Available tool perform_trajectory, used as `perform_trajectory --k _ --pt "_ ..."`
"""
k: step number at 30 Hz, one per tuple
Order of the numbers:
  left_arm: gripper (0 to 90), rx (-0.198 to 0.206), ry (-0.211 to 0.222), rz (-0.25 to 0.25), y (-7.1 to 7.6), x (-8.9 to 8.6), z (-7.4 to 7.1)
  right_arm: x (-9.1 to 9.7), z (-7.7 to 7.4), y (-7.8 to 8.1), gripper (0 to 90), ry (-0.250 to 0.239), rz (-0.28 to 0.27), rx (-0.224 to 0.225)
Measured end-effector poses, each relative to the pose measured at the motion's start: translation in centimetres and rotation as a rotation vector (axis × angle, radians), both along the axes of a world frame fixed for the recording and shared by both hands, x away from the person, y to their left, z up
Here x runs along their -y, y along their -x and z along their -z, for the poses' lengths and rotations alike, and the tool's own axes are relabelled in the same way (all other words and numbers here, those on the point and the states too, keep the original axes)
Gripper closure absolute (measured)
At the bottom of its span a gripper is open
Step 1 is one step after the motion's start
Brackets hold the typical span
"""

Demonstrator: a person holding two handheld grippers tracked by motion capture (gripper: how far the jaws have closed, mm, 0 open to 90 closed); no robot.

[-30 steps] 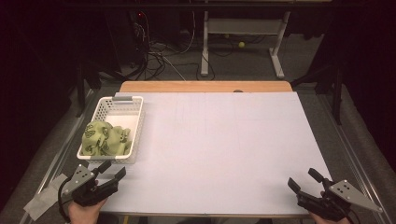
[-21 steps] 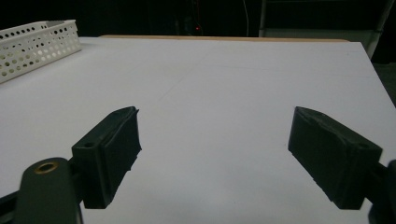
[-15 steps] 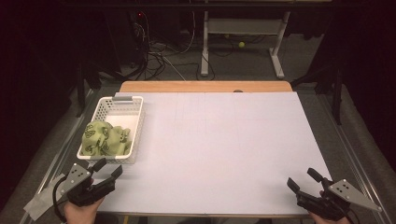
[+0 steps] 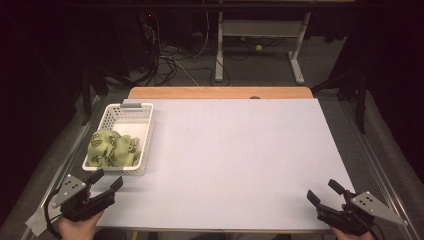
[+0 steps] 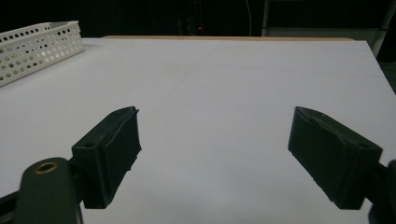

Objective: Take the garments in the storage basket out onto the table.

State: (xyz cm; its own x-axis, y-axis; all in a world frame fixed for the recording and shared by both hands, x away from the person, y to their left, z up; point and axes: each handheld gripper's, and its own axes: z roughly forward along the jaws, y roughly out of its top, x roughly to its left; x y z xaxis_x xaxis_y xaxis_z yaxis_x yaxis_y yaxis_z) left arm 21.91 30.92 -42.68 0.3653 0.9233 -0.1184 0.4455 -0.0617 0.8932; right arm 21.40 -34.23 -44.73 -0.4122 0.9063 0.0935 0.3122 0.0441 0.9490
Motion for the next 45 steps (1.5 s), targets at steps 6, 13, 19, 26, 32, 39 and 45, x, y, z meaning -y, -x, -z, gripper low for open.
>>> perform_trajectory --k 6,13,19,26,32,39,45 --pt "24.6 -0.029 0.002 -0.002 0.0 -0.6 -0.5 -0.1 0.0 0.1 16.9 0.002 -0.006 0.006" --pt "21.1 -0.077 -0.016 -0.009 -0.8 -1.2 -1.4 -0.2 0.0 0.0 16.9 0.003 -0.009 0.008" --pt "18.0 -0.111 -0.027 -0.007 -1.6 -1.7 -2.0 -0.2 0.0 0.0 16.9 0.004 -0.010 0.010" --pt "14.8 -0.154 -0.050 -0.012 -2.9 -2.1 -2.6 -0.2 0.0 0.0 16.9 0.006 -0.012 0.012" --pt "14.7 -0.174 -0.061 -0.025 -3.8 -2.7 -3.4 -0.2 0.0 0.0 16.9 0.006 -0.015 0.013" --pt "12.2 -0.220 -0.083 -0.016 -5.1 -2.9 -4.0 -0.2 -0.1 0.0 16.8 0.000 -0.013 0.018" --pt "9.1 -0.244 -0.096 -0.040 -6.8 -3.3 -4.5 -0.2 0.0 -0.1 16.8 0.006 -0.007 0.013"
